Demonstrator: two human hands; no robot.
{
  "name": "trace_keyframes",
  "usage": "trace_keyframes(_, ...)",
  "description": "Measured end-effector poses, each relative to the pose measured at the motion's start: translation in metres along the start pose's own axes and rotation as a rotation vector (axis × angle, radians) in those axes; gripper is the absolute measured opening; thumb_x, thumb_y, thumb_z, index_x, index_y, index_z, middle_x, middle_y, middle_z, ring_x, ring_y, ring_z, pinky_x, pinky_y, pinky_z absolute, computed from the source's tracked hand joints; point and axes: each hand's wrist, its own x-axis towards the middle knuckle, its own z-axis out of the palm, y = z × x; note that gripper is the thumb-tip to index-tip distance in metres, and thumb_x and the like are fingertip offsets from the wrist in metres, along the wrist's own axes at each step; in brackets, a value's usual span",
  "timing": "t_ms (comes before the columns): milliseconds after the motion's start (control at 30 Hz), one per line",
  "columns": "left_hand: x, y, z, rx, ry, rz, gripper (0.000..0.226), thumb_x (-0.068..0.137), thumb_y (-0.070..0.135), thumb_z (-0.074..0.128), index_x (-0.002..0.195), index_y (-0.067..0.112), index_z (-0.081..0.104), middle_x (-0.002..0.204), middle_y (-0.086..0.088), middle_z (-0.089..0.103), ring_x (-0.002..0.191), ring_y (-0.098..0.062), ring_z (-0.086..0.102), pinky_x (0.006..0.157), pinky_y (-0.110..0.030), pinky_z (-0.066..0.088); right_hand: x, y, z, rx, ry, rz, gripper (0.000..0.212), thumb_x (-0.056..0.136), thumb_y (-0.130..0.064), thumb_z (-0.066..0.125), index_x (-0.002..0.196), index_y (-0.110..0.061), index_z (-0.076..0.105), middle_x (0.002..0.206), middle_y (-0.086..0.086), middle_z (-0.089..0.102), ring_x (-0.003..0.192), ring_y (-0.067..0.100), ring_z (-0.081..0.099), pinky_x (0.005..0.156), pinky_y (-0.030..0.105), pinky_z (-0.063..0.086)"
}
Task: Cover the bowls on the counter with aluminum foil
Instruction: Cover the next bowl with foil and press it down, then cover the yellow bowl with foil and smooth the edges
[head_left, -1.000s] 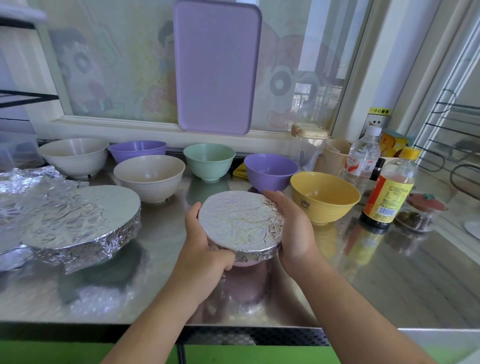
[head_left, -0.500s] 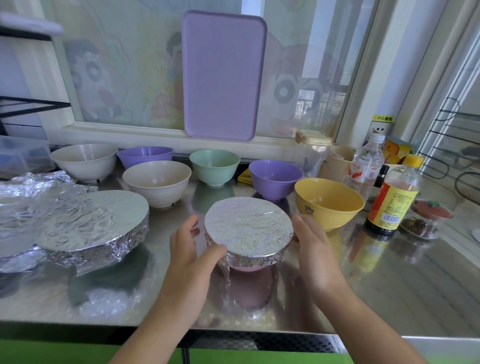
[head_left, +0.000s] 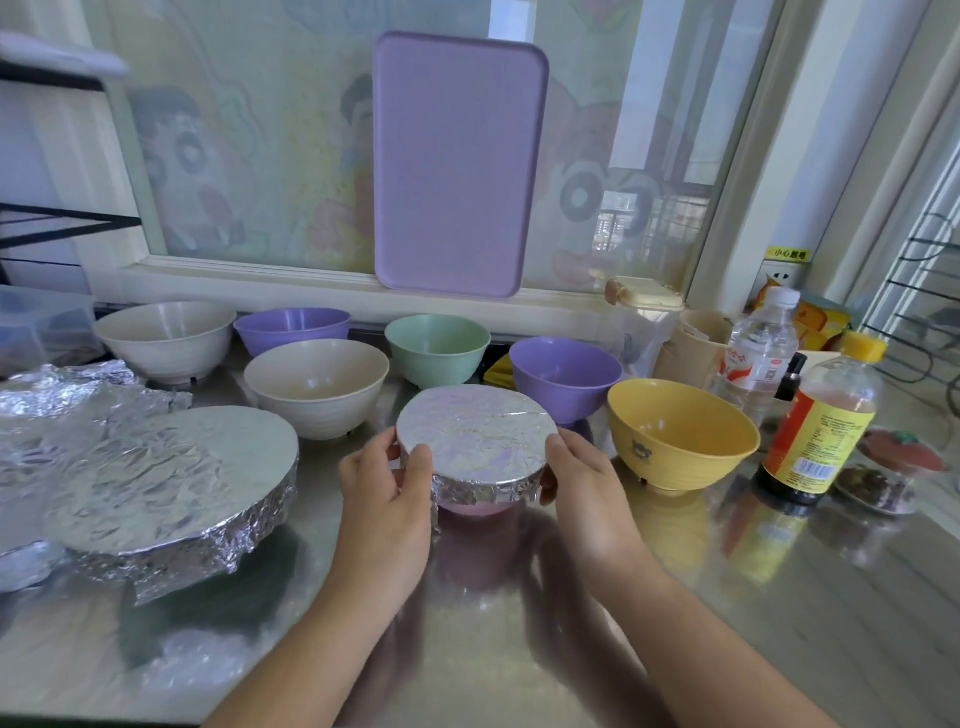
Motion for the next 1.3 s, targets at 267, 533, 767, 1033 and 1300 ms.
trace_keyframes(267, 0.044, -0.006, 0.021, 0.043, 0.062, 0.007, 0.030, 0.106, 0.035, 0.050, 0.126, 0.016, 0.062, 0.130, -0.011, 0.048, 0.099, 0.004, 0.056, 0.085, -0.023, 0.038, 0.050, 0.011, 0.031, 0.018, 0.059, 0.086, 0.033, 0.106, -0.031, 0.045, 0.101, -0.023, 0.076, 0.100, -0.010, 0.078, 0.105, 0.021, 0.072, 0.102, 0.056, 0.056)
trace_keyframes(533, 0.057, -0.015, 0.021, 0.002, 0.067, 0.057, 0.053, 0.096, 0.062, 0.048, 0.130, 0.026, 0.065, 0.131, -0.010, 0.059, 0.089, 0.004, 0.065, 0.105, -0.045, 0.051, 0.062, 0.017, 0.039, 0.050, 0.046, 0.080, 0.033, 0.100, -0.040, 0.047, 0.104, -0.025, 0.076, 0.103, -0.011, 0.079, 0.108, 0.017, 0.072, 0.103, 0.055, 0.055)
trace_keyframes(767, 0.051, -0.018, 0.018, 0.037, 0.103, 0.076, 0.048, 0.100, 0.049, 0.058, 0.139, 0.020, 0.058, 0.136, 0.000, 0.051, 0.104, 0.004, 0.060, 0.098, -0.031, 0.043, 0.061, 0.020, 0.027, 0.120, -0.050, 0.103, 0.029, 0.094, -0.030, 0.057, 0.115, -0.024, 0.075, 0.106, -0.001, 0.079, 0.096, 0.016, 0.073, 0.086, 0.041, 0.058)
trace_keyframes(1033, 0.010, 0.001, 0.020, 0.094, 0.179, 0.219, 0.011, 0.099, 0.014, 0.063, 0.094, 0.024, 0.064, 0.085, 0.008, 0.068, 0.082, -0.009, 0.063, 0.079, -0.030, 0.048, 0.027, 0.010, 0.003, 0.060, 0.201, 0.121, 0.016, 0.097, -0.010, 0.056, 0.097, -0.021, 0.068, 0.088, -0.002, 0.072, 0.081, 0.016, 0.072, 0.062, 0.033, 0.056)
trace_keyframes(1300, -0.027, 0.041, 0.093, 0.002, -0.150, 0.152, 0.007, 0.088, 0.037, 0.062, 0.089, 0.033, 0.067, 0.079, 0.008, 0.071, 0.081, -0.020, 0.068, 0.082, -0.050, 0.058, -0.018, -0.016, -0.089, -0.135, 0.397, -0.129, 0.016, 0.094, -0.008, 0.060, 0.093, -0.023, 0.065, 0.091, -0.005, 0.069, 0.086, 0.010, 0.061, 0.076, 0.024, 0.047)
